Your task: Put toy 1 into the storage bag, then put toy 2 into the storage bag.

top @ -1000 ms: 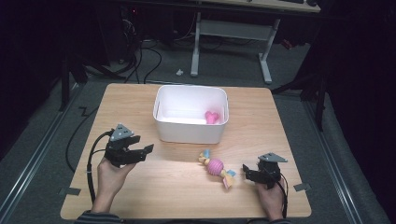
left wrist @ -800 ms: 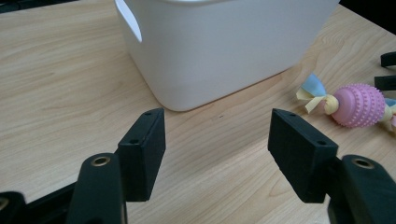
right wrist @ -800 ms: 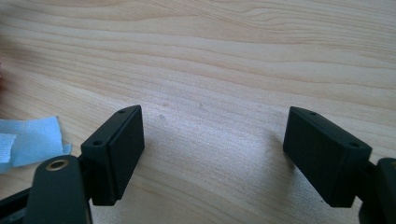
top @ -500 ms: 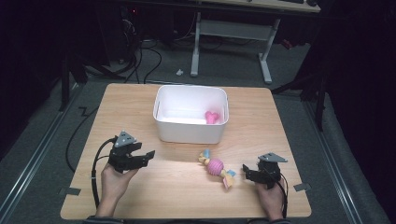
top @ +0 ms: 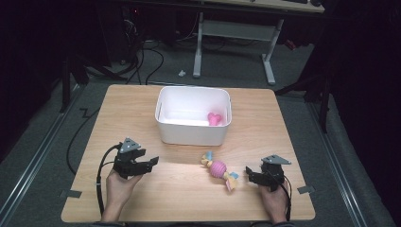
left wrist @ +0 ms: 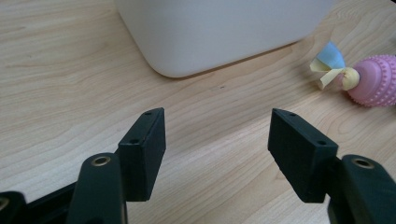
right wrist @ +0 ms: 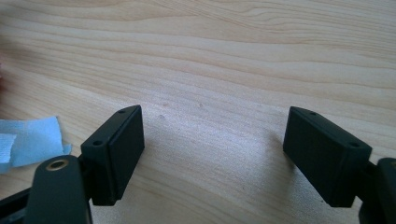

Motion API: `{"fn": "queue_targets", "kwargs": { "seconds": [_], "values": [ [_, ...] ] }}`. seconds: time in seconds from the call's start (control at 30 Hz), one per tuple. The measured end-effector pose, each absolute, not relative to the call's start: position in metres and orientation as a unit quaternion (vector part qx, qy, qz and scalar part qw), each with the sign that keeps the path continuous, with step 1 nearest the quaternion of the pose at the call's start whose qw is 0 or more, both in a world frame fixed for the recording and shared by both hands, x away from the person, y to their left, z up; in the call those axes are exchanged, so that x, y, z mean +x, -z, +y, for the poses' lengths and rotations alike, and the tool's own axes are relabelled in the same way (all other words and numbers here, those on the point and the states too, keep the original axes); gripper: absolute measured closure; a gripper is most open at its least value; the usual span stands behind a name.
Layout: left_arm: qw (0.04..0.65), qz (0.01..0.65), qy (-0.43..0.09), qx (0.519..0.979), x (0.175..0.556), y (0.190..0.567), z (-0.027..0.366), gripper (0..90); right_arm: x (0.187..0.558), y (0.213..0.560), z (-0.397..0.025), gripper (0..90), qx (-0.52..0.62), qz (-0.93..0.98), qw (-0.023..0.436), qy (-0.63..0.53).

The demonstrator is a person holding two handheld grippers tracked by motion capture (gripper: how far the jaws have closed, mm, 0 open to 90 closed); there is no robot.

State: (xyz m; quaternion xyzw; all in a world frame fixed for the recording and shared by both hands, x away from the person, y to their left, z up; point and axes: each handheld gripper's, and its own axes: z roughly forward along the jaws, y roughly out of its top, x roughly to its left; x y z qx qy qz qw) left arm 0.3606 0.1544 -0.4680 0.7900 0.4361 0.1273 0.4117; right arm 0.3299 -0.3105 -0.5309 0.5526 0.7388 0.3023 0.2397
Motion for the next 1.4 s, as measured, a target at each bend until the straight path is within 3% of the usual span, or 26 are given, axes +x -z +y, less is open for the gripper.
{"fn": "queue_targets", "kwargs": {
  "seconds": [1.4],
  "values": [
    [0.363, 0.449, -0.158, 0.801, 0.378, 0.527, 0.125, 37.4, 0.33, 0.531, -0.31, 20.4, 0.553, 0.739, 0.239, -0.303]
  ]
}}
